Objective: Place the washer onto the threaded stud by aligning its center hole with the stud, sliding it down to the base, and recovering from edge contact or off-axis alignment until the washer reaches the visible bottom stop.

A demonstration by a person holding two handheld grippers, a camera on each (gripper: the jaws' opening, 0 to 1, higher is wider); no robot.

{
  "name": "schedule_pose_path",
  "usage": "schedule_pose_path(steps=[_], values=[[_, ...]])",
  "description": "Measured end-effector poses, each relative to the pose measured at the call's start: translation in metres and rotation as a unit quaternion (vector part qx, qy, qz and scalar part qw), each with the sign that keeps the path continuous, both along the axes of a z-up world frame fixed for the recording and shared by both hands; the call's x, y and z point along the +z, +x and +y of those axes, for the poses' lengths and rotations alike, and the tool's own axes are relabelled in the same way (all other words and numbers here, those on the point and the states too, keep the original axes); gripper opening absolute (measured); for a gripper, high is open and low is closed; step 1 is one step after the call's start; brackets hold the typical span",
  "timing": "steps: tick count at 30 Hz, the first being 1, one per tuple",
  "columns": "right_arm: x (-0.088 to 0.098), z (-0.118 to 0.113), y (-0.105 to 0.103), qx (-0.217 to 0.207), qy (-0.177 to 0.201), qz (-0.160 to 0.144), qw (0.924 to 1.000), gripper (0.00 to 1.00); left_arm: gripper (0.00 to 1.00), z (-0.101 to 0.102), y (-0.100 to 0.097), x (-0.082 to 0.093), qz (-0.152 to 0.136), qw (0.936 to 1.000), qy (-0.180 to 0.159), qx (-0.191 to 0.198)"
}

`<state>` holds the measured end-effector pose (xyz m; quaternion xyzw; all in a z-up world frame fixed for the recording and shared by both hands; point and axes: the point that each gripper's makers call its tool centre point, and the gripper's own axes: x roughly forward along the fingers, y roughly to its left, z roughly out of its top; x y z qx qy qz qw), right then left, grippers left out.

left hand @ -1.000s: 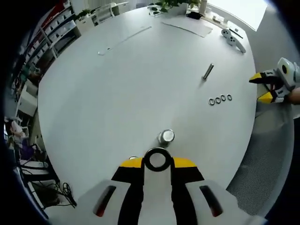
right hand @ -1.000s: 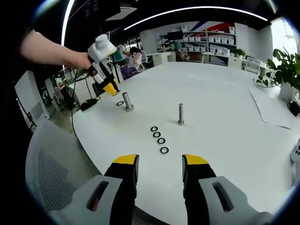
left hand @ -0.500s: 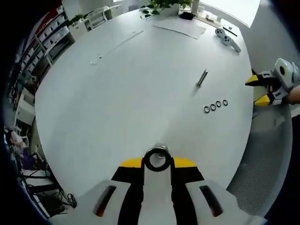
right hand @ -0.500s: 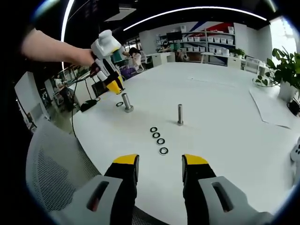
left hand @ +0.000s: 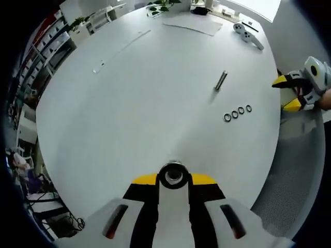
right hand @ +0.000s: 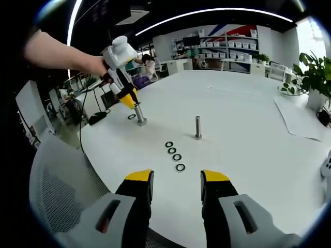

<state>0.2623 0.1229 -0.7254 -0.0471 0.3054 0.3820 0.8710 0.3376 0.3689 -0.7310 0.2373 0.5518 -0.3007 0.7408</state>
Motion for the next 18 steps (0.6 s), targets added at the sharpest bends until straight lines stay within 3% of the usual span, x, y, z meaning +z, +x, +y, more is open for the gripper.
schedule_pose_path(steps=[18], values=[[0.001,-0.001,0.001,-0.003,0.007,0.0,1.0,0.38,0.19,-0.005,0.003,-0.025,0.025,0.9986,0.037,-0.029]])
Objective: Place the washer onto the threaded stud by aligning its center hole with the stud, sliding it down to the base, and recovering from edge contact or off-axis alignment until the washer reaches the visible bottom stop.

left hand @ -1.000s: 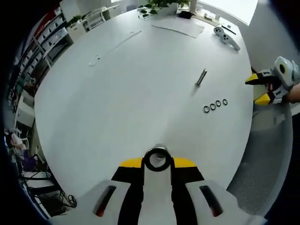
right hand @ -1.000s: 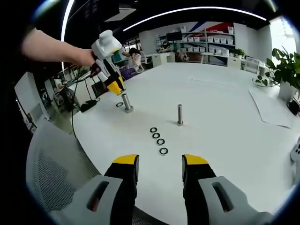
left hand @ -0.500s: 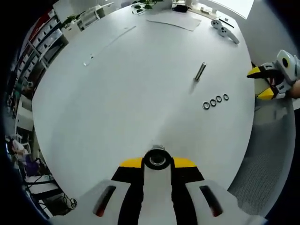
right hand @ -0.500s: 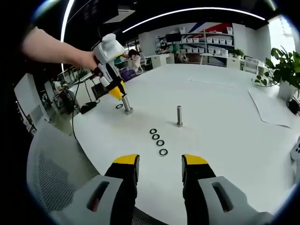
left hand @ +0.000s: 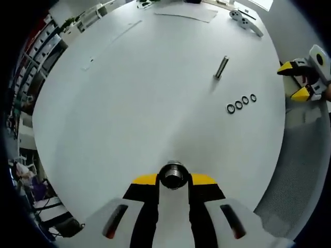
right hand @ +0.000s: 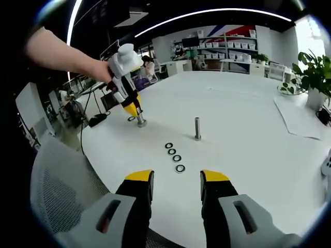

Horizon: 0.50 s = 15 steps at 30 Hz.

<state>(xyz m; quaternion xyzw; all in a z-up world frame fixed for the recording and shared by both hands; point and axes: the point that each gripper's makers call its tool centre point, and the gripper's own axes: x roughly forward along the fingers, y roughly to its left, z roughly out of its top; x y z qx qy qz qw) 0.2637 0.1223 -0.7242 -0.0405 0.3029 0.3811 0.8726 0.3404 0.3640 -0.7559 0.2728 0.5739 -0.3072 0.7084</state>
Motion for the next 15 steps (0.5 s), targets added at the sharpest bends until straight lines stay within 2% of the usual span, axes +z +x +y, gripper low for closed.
schedule_pose_path(steps=[9,15], values=[[-0.001,-0.002,0.001,-0.005,-0.003,-0.001,1.0,0.38,0.19,-0.001,0.0,-0.017,0.02,0.9997,0.013,0.002],[0.0,-0.003,0.002,-0.009,-0.001,-0.001,1.0,0.38,0.19,-0.001,0.0,-0.024,0.023,0.9995,0.02,-0.003]])
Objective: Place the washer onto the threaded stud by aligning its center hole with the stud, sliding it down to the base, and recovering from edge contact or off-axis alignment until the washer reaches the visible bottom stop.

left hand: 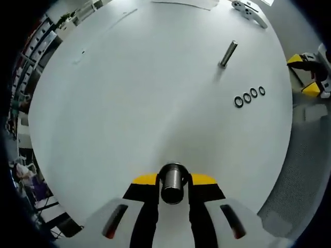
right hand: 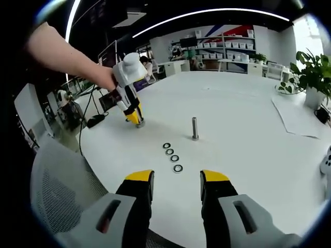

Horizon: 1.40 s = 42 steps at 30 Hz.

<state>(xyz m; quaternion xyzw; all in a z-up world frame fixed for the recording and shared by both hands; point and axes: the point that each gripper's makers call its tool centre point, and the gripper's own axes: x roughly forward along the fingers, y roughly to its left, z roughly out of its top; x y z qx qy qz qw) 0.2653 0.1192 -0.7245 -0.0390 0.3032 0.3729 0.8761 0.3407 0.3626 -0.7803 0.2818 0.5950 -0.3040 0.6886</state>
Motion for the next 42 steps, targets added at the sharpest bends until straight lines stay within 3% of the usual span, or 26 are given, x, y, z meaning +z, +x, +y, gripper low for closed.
schedule_pose_path(steps=[8,12,15,22,25,42], values=[[0.0,0.0,0.0,0.001,0.001,0.0,1.0,0.38,0.2,0.001,-0.002,-0.001,-0.014,0.9998,-0.001,-0.01],[0.0,0.001,-0.001,0.003,0.0,0.0,1.0,0.38,0.21,0.003,0.001,-0.002,-0.018,0.9991,-0.031,0.023],[0.0,0.001,-0.001,0.002,-0.001,0.001,1.0,0.38,0.3,0.004,0.004,-0.001,-0.032,0.9983,-0.038,0.03],[-0.002,0.002,-0.003,0.006,-0.005,0.003,1.0,0.38,0.29,0.011,0.0,0.002,-0.036,0.998,-0.039,0.034],[-0.002,0.002,-0.003,0.006,-0.005,0.005,1.0,0.38,0.31,0.01,-0.003,0.005,-0.038,0.9961,-0.058,0.054],[-0.005,0.001,-0.004,0.009,-0.015,0.006,0.9998,0.38,0.3,0.061,-0.021,0.005,-0.051,0.9934,-0.035,0.097]])
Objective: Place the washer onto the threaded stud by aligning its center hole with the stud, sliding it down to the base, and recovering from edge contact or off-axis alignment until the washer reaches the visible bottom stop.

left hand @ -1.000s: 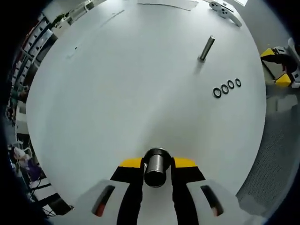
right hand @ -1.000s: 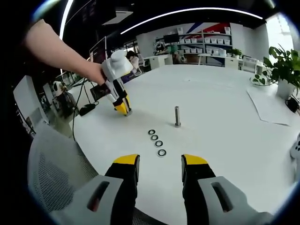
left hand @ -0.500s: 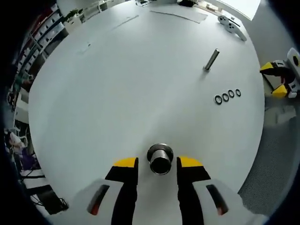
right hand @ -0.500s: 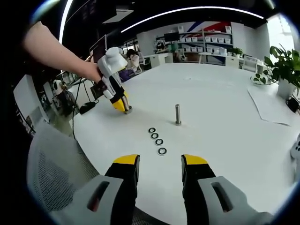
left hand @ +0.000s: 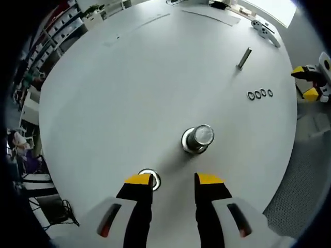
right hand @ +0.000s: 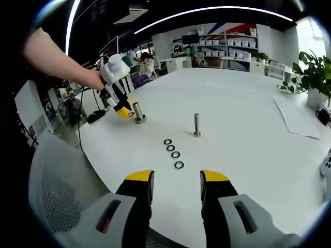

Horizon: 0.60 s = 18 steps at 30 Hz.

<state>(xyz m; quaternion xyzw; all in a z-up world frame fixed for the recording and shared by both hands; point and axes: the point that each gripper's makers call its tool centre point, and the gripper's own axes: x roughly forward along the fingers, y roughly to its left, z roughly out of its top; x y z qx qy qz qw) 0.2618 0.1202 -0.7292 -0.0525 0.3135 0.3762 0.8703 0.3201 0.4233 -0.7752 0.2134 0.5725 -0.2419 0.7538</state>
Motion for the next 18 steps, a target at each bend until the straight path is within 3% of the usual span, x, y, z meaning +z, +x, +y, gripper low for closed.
schedule_pose_path(steps=[8,18], values=[[0.0,-0.002,0.002,-0.005,-0.003,-0.003,1.0,0.38,0.28,0.024,-0.001,-0.004,0.001,0.9997,0.021,0.011],[0.0,-0.003,0.003,-0.008,-0.005,-0.004,0.9999,0.38,0.31,0.03,0.005,-0.01,0.004,0.9996,0.021,0.019]])
